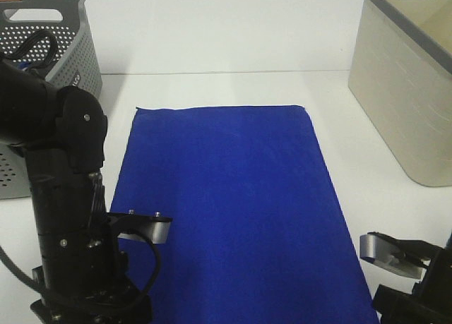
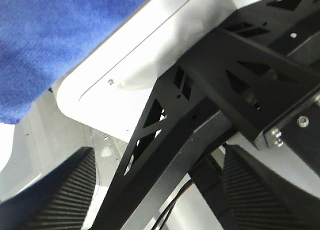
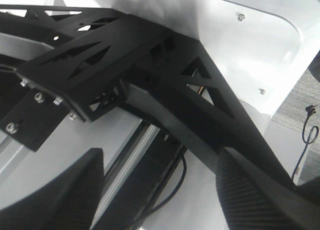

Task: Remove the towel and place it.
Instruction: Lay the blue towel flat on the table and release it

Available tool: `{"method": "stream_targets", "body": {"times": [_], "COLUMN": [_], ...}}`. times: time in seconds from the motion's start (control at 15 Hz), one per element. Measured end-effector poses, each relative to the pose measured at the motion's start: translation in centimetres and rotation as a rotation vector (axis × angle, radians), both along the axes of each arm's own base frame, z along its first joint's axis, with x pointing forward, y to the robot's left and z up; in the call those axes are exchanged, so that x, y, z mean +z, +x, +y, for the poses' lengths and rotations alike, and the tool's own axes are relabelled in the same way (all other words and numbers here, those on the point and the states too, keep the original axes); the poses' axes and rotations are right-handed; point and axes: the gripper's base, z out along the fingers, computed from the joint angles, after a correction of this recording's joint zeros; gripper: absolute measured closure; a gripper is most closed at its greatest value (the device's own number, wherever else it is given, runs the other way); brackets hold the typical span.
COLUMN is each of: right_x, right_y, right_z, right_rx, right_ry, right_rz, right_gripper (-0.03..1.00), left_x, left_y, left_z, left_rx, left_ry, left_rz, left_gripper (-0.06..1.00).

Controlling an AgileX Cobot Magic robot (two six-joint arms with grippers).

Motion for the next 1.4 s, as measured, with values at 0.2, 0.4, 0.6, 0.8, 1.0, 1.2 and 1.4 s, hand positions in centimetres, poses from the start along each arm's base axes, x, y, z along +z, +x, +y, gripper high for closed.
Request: {"method": "stream_targets", "body": {"times": [0.2, 0.4, 0.6, 0.8, 1.0, 1.2, 1.4], "right_x": [1.5, 4.3, 7.5, 11.5, 13.9, 13.7, 14.1], "right_y": [2.9, 6.8, 10.9, 14.6, 17.9, 23.9, 27.7], "right_z": [0.1, 0.4, 0.8, 1.0, 0.7, 0.6, 1.1], "right_rx": [0.071, 0.065, 0.034, 0.041, 0.035, -0.005, -0.037], "right_ry": [0.011, -0.023, -0.054, -0.071, -0.162, -0.274, -0.273], "right_rz": [-0.081, -0.259, -0.421, -0.619, -0.732, -0.802, -0.881], "right_gripper": [0.33, 0.33, 0.32, 0.25, 0.24, 0.23, 0.23], "left_x": [1.1, 2.8, 5.3, 8.6, 9.7, 10.3, 9.9], "left_y": [1.7, 4.6, 8.1, 13.0, 17.7, 22.6, 25.3], "left_z": [-0.3, -0.6, -0.5, 0.9, 1.0, -0.6, -1.7], "left_rx": [-0.082, -0.130, -0.048, 0.089, 0.156, 0.217, 0.302], "left_ry": [0.010, 0.061, 0.058, 0.035, 0.040, 0.034, 0.019], "left_rz": [-0.083, -0.234, -0.355, -0.499, -0.608, -0.734, -0.786], "left_gripper": [0.27, 0.26, 0.26, 0.26, 0.26, 0.24, 0.24]}}
